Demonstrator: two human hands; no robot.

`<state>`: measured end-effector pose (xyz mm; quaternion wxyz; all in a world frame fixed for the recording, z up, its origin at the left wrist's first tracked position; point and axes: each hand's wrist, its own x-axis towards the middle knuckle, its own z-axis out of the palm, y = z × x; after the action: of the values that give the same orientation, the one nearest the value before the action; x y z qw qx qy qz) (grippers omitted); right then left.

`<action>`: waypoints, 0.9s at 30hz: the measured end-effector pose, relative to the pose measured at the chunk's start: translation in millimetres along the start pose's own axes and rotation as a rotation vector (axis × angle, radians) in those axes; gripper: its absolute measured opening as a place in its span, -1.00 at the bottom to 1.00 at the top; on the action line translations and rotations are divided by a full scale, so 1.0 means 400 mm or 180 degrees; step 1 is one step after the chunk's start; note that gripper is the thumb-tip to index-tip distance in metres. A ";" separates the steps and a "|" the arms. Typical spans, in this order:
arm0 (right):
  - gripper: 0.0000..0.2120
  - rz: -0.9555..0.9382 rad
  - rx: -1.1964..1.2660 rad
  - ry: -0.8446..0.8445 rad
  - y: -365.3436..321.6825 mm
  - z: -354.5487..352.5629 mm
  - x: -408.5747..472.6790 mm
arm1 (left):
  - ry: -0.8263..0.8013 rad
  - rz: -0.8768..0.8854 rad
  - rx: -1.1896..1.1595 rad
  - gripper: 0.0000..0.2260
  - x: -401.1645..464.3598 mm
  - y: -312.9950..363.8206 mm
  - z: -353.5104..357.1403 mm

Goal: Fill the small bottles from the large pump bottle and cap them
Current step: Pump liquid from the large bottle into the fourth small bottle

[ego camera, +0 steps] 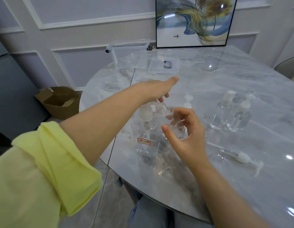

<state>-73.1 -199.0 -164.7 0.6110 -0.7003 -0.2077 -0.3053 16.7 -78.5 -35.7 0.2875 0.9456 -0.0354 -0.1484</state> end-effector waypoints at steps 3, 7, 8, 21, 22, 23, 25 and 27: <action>-0.66 0.0004 0.0039 -0.0024 -0.001 0.000 0.001 | 0.0030 0.0040 -0.0066 -0.33 0.000 0.002 -0.002; -0.67 -0.0011 0.0014 -0.0020 -0.003 0.002 0.000 | 0.0030 -0.0018 -0.0128 -0.32 -0.004 -0.010 0.001; -0.67 -0.0022 0.0018 -0.0016 -0.004 0.001 0.000 | 0.0066 0.0002 -0.0156 -0.32 -0.002 -0.010 0.000; -0.64 0.0043 0.0009 -0.0090 -0.004 -0.003 -0.002 | -0.0017 -0.0109 -0.0177 -0.32 -0.013 -0.010 0.006; -0.64 0.0041 0.0026 -0.0086 -0.005 -0.003 -0.002 | -0.0016 -0.0102 -0.0177 -0.32 -0.015 -0.009 0.006; -0.64 0.0012 0.0040 -0.0067 -0.007 -0.003 0.001 | -0.0002 -0.0069 -0.0179 -0.32 -0.014 -0.007 0.001; -0.66 -0.0017 0.0029 -0.0051 -0.011 -0.003 0.002 | 0.0044 -0.0017 -0.0216 -0.31 -0.013 -0.007 0.001; -0.67 -0.0004 0.0041 -0.0043 -0.008 0.001 0.002 | 0.0082 -0.0014 -0.0167 -0.32 -0.009 -0.013 0.005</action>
<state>-74.6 -198.3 -162.0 0.6139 -0.6982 -0.2142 -0.2997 12.8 -74.7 -39.1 0.3123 0.9396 -0.0257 -0.1378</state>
